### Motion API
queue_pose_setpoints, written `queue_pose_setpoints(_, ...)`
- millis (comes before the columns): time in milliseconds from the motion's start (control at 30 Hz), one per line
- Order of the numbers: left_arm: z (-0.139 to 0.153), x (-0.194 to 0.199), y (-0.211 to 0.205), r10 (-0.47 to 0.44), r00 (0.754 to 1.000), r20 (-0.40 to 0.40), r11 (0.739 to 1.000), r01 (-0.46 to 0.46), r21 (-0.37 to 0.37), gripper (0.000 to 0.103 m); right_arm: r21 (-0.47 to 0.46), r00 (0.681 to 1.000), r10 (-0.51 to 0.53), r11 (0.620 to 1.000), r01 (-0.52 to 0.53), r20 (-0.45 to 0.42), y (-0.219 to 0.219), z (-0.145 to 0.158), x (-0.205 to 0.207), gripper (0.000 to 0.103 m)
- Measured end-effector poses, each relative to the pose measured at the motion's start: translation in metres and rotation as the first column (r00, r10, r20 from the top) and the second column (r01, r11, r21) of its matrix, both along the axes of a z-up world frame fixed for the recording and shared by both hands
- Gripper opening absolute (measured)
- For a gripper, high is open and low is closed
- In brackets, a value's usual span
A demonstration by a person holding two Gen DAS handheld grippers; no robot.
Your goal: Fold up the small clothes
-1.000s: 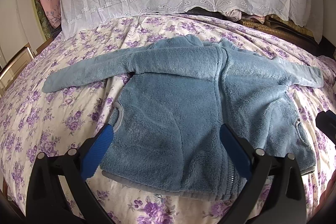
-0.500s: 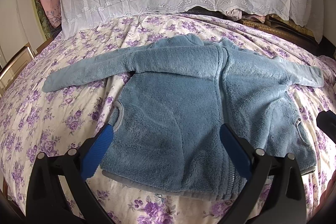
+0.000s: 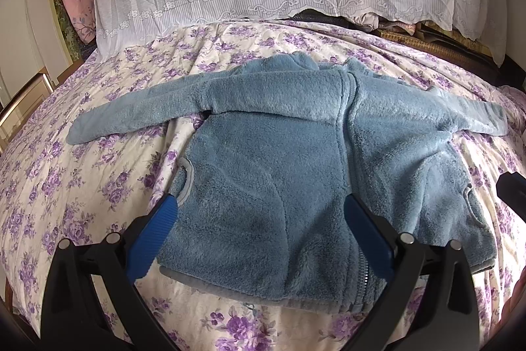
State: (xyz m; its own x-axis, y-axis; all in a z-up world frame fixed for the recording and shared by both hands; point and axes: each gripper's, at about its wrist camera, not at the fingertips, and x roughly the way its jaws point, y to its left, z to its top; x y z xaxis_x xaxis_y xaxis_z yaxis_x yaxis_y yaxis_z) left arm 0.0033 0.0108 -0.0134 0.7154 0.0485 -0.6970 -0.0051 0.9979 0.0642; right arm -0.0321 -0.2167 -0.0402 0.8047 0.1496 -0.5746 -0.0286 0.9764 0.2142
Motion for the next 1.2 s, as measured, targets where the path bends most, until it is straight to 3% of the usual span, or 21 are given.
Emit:
queue_pose_setpoints(233, -0.007, -0.003, 0.018, 0.000, 1.000, -0.024, 1.000, -0.001, -0.024, 0.099, 0.003, 1.000, 0.001, 1.000, -0.001, -0.014, -0.002, -0.005, 0.000, 0.100)
queue_pose_setpoints(433, -0.032, 0.001, 0.082, -0.006, 0.987, -0.158, 0.981, -0.025, -0.192, 0.099, 0.041, 0.995, -0.020, 0.999, 0.024, -0.101, -0.034, -0.034, -0.008, 0.100)
queue_pose_setpoints(533, -0.055, 0.008, 0.107, -0.095, 0.964, -0.249, 0.952, 0.015, -0.305, 0.099, 0.130, 0.990, -0.010, 0.991, 0.029, -0.139, -0.052, -0.049, -0.009, 0.100)
queue_pose_setpoints(667, -0.047, 0.013, 0.112, -0.154, 0.966, -0.206, 0.928, 0.070, -0.367, 0.096, 0.274, 0.982, 0.081, 0.961, -0.031, -0.171, -0.051, -0.061, -0.001, 0.100)
queue_pose_setpoints(733, -0.043, 0.019, 0.110, -0.190, 0.961, -0.201, 0.925, 0.106, -0.366, 0.074, 0.284, 0.975, 0.114, 0.957, -0.056, -0.191, -0.042, -0.067, 0.005, 0.097)
queue_pose_setpoints(767, -0.044, 0.022, 0.110, -0.188, 0.959, -0.210, 0.931, 0.105, -0.350, 0.070, 0.279, 0.973, 0.120, 0.958, -0.062, -0.197, -0.038, -0.068, 0.007, 0.095)
queue_pose_setpoints(833, -0.047, 0.027, 0.109, -0.192, 0.955, -0.228, 0.934, 0.106, -0.342, 0.053, 0.257, 0.971, 0.133, 0.963, -0.079, -0.199, -0.029, -0.069, 0.013, 0.083)
queue_pose_setpoints(867, -0.050, 0.028, 0.110, -0.193, 0.951, -0.242, 0.933, 0.102, -0.345, 0.048, 0.250, 0.969, 0.144, 0.964, -0.092, -0.202, -0.026, -0.068, 0.016, 0.078)
queue_pose_setpoints(900, -0.050, 0.027, 0.111, -0.191, 0.951, -0.244, 0.931, 0.097, -0.351, 0.040, 0.249, 0.966, 0.161, 0.962, -0.108, -0.203, -0.023, -0.068, 0.018, 0.062)
queue_pose_setpoints(933, -0.047, 0.025, 0.110, -0.196, 0.951, -0.238, 0.927, 0.101, -0.360, 0.028, 0.259, 0.959, 0.195, 0.956, -0.139, -0.203, -0.018, -0.069, 0.021, 0.036)
queue_pose_setpoints(967, -0.044, 0.025, 0.109, -0.200, 0.952, -0.232, 0.925, 0.105, -0.366, 0.021, 0.275, 0.955, 0.214, 0.949, -0.153, -0.208, -0.020, -0.068, 0.023, 0.022)
queue_pose_setpoints(1000, -0.041, 0.023, 0.108, -0.206, 0.952, -0.226, 0.921, 0.110, -0.374, 0.017, 0.289, 0.953, 0.224, 0.944, -0.160, -0.204, -0.020, -0.067, 0.023, 0.016)
queue_pose_setpoints(1200, -0.018, -0.023, 0.102, -0.264, 0.941, -0.213, 0.912, 0.171, -0.374, 0.015, 0.250, 0.960, 0.256, 0.943, -0.220, -0.117, -0.029, -0.035, -0.017, 0.015)
